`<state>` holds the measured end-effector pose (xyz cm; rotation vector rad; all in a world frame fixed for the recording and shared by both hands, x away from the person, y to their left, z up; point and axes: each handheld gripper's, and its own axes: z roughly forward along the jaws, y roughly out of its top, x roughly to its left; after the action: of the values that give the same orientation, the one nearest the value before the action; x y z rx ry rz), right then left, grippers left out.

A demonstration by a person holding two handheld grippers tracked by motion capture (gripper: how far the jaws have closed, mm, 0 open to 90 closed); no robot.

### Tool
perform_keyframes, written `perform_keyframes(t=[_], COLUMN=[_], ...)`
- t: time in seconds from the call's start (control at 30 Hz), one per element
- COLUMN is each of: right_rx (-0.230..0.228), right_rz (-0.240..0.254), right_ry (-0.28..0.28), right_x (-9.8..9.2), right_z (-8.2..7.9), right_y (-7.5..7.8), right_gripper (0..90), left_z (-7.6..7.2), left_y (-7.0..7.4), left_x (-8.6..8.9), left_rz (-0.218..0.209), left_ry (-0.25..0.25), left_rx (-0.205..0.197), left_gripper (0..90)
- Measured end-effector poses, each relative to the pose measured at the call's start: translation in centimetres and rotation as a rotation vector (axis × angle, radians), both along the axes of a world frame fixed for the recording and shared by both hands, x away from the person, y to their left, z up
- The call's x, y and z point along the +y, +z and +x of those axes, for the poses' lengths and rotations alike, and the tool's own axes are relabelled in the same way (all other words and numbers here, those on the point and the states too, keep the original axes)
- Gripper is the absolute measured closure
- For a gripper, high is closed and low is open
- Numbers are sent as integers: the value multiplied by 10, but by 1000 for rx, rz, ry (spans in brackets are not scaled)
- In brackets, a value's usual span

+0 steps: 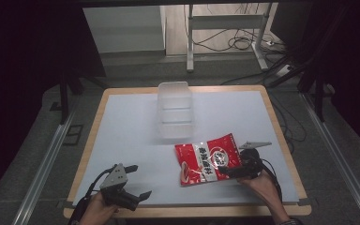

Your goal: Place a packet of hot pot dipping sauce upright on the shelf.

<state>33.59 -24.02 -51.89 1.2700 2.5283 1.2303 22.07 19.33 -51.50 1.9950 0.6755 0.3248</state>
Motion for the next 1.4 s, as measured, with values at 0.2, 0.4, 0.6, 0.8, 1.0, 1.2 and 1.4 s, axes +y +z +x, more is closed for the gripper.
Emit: perform_keyframes(t=[0.2, 0.4, 0.6, 0.8, 1.0, 1.2, 1.4], right_rx=[-42, -82, -163, -177, -146, -154, -148], right_rz=[-77, -108, -162, -182, -174, -128, -76], right_ry=[-2, 3, 13, 32, 35, 43, 40], right_x=[10, 17, 28, 35, 41, 42, 42], right_z=[10, 15, 15, 13, 13, 13, 15], right_y=[5, 11, 21, 25, 30, 43, 60], right_gripper=[218, 451, 724, 857, 874, 873, 873], left_z=[0, 0, 0, 0, 0, 0, 1], left_y=[0, 0, 0, 0, 0, 0, 0], left_x=[0, 1, 1, 1, 1, 2, 2], left_rz=[-2, -4, -5, -6, -8, -14, -15], left_ry=[1, 2, 3, 4, 5, 7, 7], left_rx=[0, 0, 1, 1, 2, 3, 3], left_gripper=[0, 0, 0, 0, 0, 0, 0])
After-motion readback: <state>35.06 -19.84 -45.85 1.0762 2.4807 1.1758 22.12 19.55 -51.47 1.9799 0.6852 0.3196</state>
